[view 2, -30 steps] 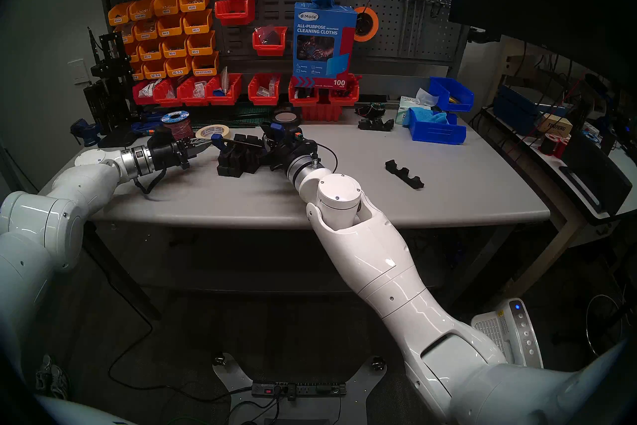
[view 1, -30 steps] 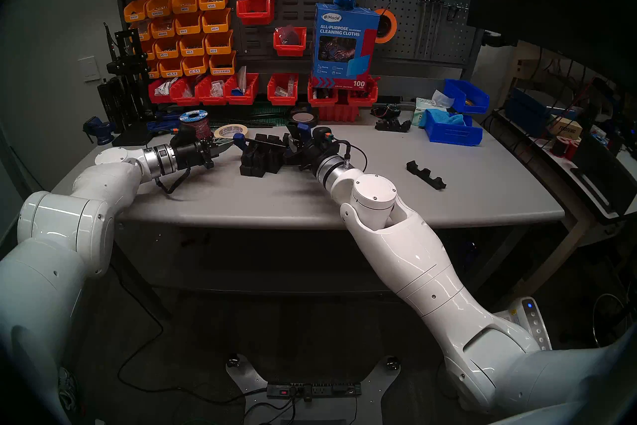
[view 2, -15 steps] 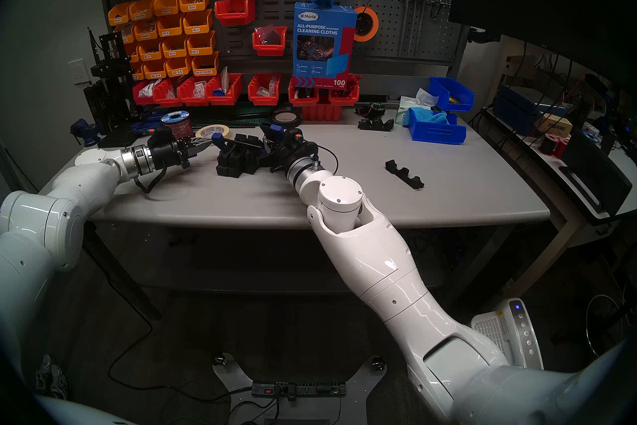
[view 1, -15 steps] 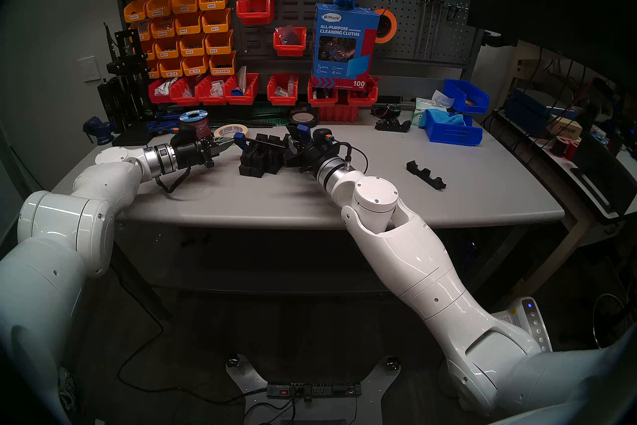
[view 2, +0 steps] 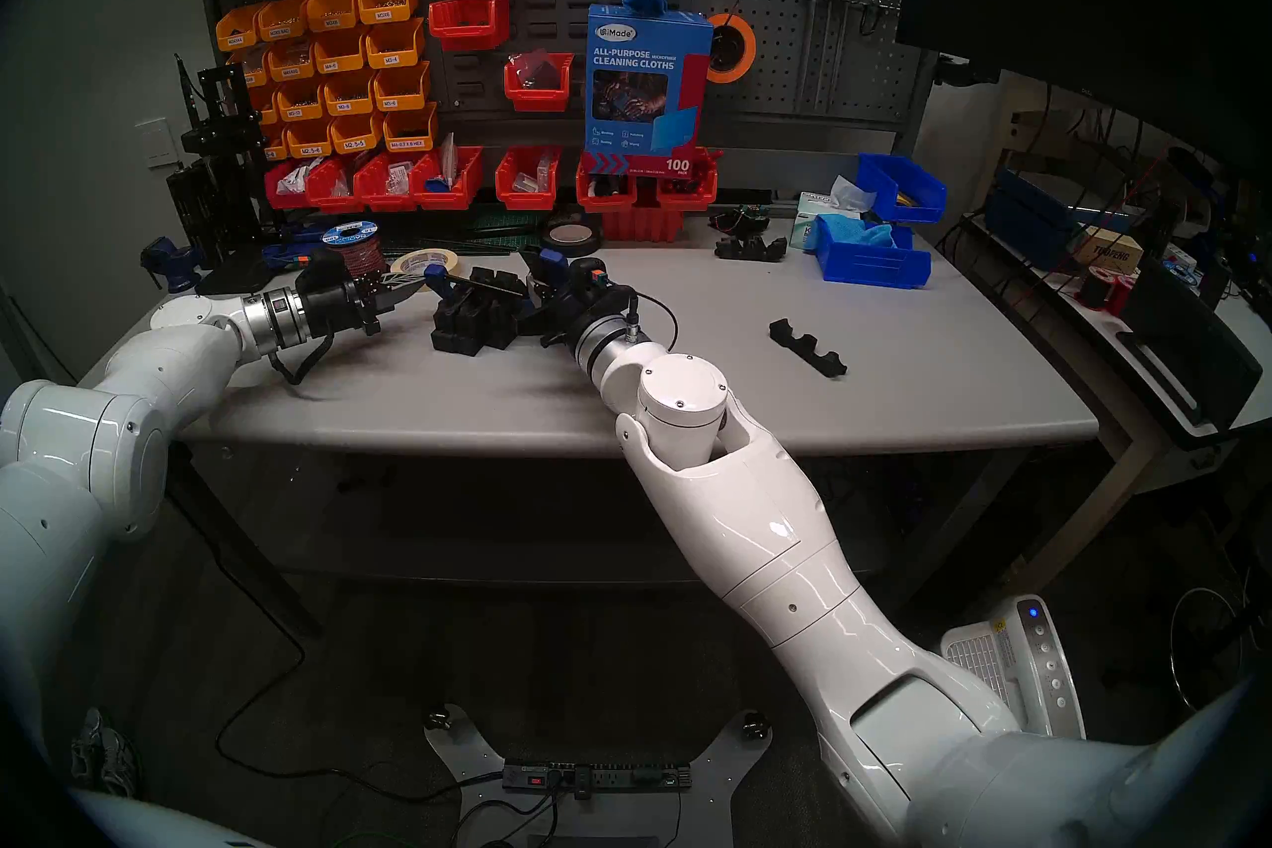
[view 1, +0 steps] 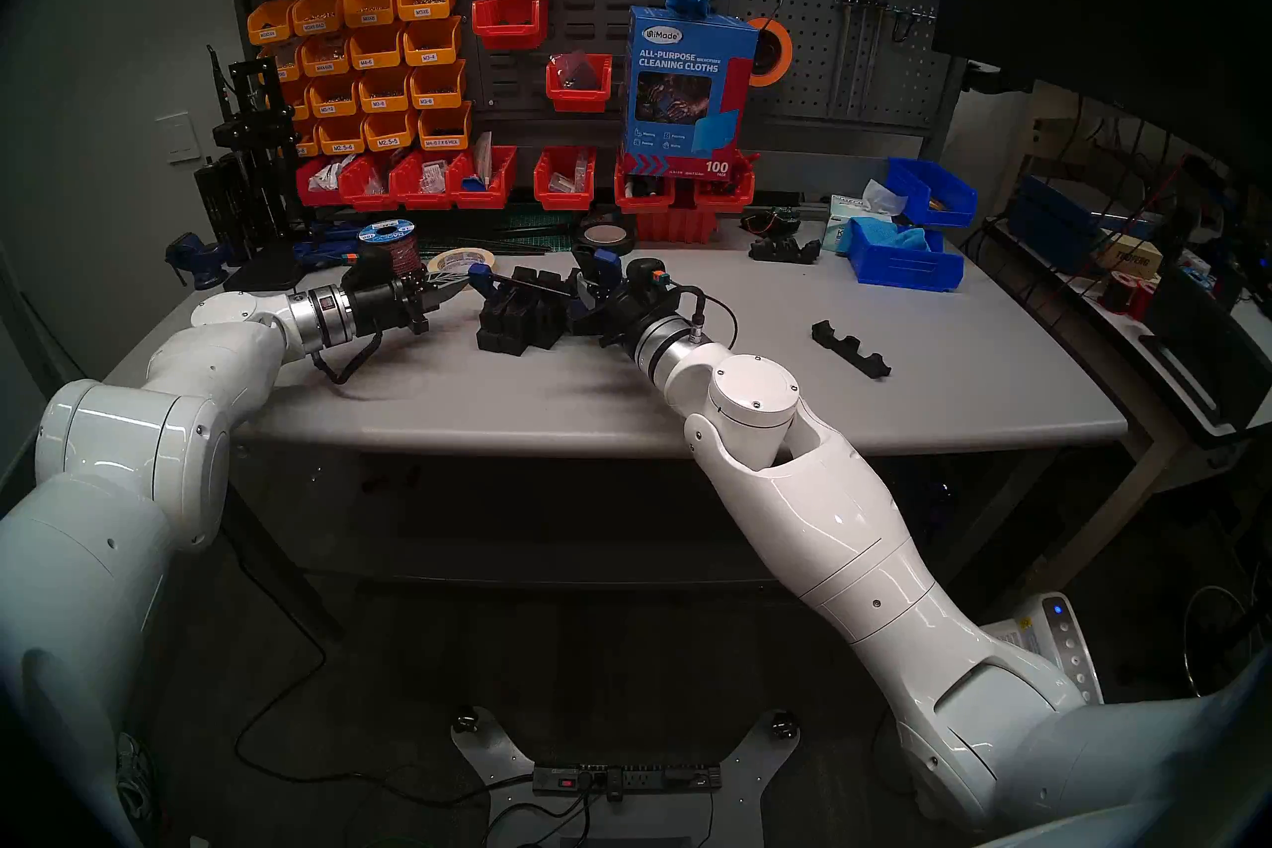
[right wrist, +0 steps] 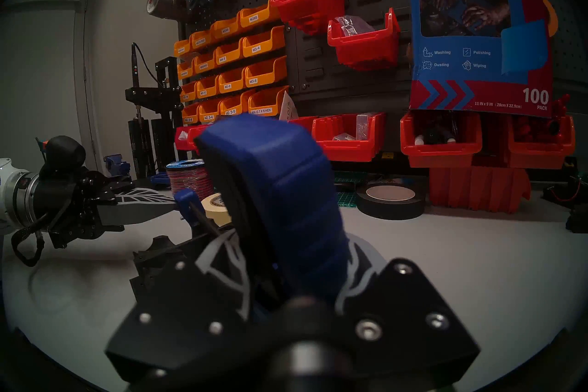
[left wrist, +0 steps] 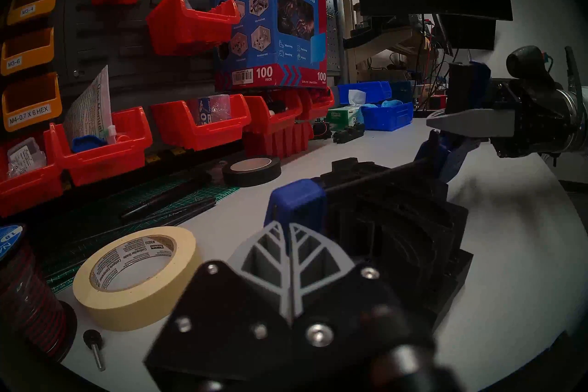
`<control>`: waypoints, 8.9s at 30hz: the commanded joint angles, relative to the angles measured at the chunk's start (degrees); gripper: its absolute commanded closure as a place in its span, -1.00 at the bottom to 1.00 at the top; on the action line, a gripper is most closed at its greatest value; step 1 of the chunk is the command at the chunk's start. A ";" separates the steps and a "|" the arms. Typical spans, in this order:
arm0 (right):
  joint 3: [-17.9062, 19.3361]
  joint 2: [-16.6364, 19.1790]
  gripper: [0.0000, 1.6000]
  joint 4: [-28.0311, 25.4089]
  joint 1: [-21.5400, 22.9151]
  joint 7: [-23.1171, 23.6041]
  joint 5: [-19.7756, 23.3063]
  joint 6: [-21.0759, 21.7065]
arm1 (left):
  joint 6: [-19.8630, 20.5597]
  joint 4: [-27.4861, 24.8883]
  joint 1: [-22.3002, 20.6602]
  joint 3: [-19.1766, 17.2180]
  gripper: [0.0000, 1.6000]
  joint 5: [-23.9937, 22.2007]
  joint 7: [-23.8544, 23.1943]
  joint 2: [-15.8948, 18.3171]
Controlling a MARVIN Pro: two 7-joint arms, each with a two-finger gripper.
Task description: Clamp the two 3D printed pieces together with the clamp
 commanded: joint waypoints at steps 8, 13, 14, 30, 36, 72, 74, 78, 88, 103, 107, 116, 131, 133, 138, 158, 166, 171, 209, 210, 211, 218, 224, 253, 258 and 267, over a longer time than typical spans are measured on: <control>0.66 -0.02 0.55 -2.59 1.27 -0.50 0.07 0.12 | 0.02 -1.18 -2.41 -0.02 1.00 -0.26 -2.07 -1.67; 1.07 0.31 -1.00 -2.64 1.20 -0.76 0.17 0.32 | 0.00 -1.07 -2.47 -0.07 1.00 -0.26 -2.30 -1.69; 1.10 0.35 -1.00 -2.65 1.17 -0.78 0.20 0.37 | -0.01 -1.01 -2.50 -0.11 1.00 -0.26 -2.42 -1.70; 1.45 0.63 -1.00 -2.37 0.77 -1.69 0.45 0.53 | -0.11 -0.40 -2.86 -0.56 1.00 -0.03 -3.46 -1.82; 1.69 0.84 -1.00 -2.45 0.66 -1.97 0.37 0.60 | -0.14 -0.29 -2.92 -0.64 1.00 0.04 -3.55 -1.84; 3.13 4.04 -1.00 -5.99 0.60 -2.11 0.00 1.24 | -0.17 -0.29 -2.90 -0.90 1.00 0.40 -3.43 -1.86; 3.14 4.17 -1.00 -6.10 0.70 -1.85 0.07 1.27 | -0.16 -0.30 -2.90 -0.91 1.00 0.42 -3.42 -1.86; 3.18 4.40 -1.00 -6.56 0.90 -1.21 0.10 1.33 | -0.16 -0.32 -2.88 -0.94 1.00 0.46 -3.40 -1.86; 2.48 3.70 -1.00 -7.95 2.21 1.31 0.39 1.42 | -0.18 -0.41 -2.80 -1.01 1.00 0.56 -3.33 -1.86; 2.66 3.08 -1.00 -9.76 4.33 2.79 0.40 1.69 | -0.18 -0.44 -2.78 -1.14 1.00 0.71 -3.30 -1.87; 2.79 2.91 -1.00 -10.69 4.68 3.03 0.38 1.61 | -0.18 -0.44 -2.78 -1.18 1.00 0.75 -3.30 -1.88; 4.11 3.22 -1.00 -10.82 5.04 2.81 0.27 1.84 | -0.15 -0.38 -2.84 -1.26 1.00 0.82 -3.34 -1.89; 6.26 3.88 -1.00 -11.25 3.31 1.65 0.50 1.79 | -0.14 -0.27 -2.92 -1.39 1.00 0.92 -3.39 -1.91; 6.57 4.07 -1.00 -11.43 2.82 1.44 0.56 1.80 | -0.14 -0.25 -2.93 -1.40 1.00 0.93 -3.40 -1.91; 6.85 4.33 -1.00 -11.81 2.02 1.21 0.64 1.73 | -0.14 -0.23 -2.95 -1.44 1.00 0.97 -3.42 -1.92; 6.60 4.38 -1.00 -11.50 1.45 1.24 1.48 1.65 | 0.36 -0.69 -3.95 -1.58 1.00 1.27 -4.46 -0.73; 6.69 4.37 -1.00 -11.58 1.44 1.44 1.55 1.57 | 0.45 -0.88 -4.41 -1.92 1.00 1.15 -4.54 -0.40; 7.24 4.72 -1.00 -11.95 1.54 1.46 1.49 1.52 | 0.37 -1.07 -4.82 -2.34 1.00 1.06 -4.28 0.16; 20.68 11.99 -1.00 -16.86 -2.77 -1.55 1.86 1.41 | -2.51 -1.33 -5.10 -8.64 1.00 -0.89 -0.91 6.49; 20.76 12.01 -1.00 -16.99 -2.92 -1.54 1.94 1.46 | -2.60 -1.35 -5.03 -8.73 1.00 -0.89 -0.93 6.38; 20.78 12.03 -1.00 -17.11 -3.08 -1.54 2.04 1.53 | -2.72 -1.37 -4.95 -8.83 1.00 -0.90 -0.87 6.23; 20.49 12.10 -1.00 -17.47 -3.57 -1.87 2.34 1.45 | -2.92 -1.33 -4.84 -9.35 1.00 -0.83 -0.87 6.05; 20.06 12.18 -1.00 -17.94 -4.03 -3.13 1.61 1.54 | -2.98 -1.35 -4.81 -9.63 1.00 -0.65 -0.90 6.02; 19.81 12.27 -1.00 -18.15 -4.13 -3.82 1.36 1.57 | -3.03 -1.31 -4.80 -10.27 1.00 -0.20 -1.11 5.97; 19.79 12.29 -1.00 -18.15 -4.13 -3.85 1.36 1.56 | -3.03 -1.31 -4.80 -10.32 1.00 -0.16 -1.13 5.97; 19.80 12.29 -1.00 -18.16 -4.13 -3.83 1.36 1.56 | -3.03 -1.31 -4.80 -10.39 1.00 -0.11 -1.15 5.96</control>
